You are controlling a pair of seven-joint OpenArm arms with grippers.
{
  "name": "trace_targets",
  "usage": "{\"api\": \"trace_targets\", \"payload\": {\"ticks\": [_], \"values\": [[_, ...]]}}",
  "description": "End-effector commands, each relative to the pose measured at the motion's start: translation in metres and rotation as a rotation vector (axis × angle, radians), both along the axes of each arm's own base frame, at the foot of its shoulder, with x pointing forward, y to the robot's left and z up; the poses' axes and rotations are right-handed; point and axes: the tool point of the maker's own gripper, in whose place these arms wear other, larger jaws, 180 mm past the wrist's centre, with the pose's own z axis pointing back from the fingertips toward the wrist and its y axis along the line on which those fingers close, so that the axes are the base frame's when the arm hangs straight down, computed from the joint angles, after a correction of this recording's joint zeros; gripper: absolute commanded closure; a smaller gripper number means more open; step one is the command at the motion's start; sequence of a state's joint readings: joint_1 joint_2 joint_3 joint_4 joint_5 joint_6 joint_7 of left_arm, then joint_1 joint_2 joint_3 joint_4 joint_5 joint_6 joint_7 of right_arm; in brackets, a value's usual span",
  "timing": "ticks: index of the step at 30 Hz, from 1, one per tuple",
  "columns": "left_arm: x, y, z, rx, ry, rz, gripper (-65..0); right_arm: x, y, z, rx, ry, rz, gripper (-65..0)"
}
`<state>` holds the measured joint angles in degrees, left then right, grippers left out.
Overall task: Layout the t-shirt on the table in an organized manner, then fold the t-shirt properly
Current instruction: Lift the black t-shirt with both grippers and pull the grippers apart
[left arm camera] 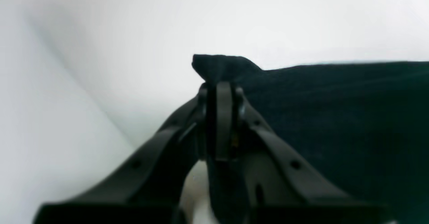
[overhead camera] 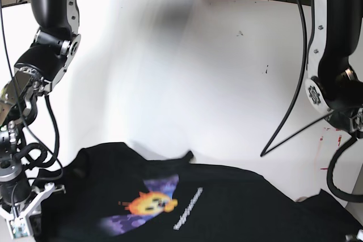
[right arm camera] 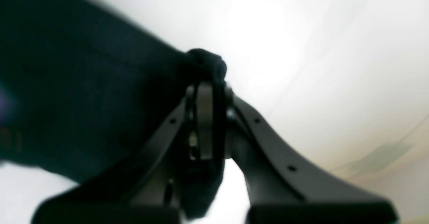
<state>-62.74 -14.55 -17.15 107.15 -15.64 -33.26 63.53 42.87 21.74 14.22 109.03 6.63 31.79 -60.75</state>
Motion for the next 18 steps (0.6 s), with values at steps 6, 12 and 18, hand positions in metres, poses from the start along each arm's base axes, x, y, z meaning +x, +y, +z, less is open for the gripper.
{"api": "trace_targets", "payload": {"ticks": [6, 12, 18], "values": [[-0.010, 0.009, 0.066, -0.039, -0.117, -0.017, 0.0, -0.004, -0.001, 0.101, -0.086, -0.186, -0.015, -0.6], [-0.002, 0.011, 0.066, -0.054, -0.097, -0.026, 0.0, -0.008, -0.004, 0.117, -0.138, -0.184, -0.033, -0.6], [0.017, 0.011, 0.019, -0.056, 0.010, -0.025, 0.0, -0.012, -0.010, 0.097, -0.165, -0.127, -0.057, -0.6]]}}
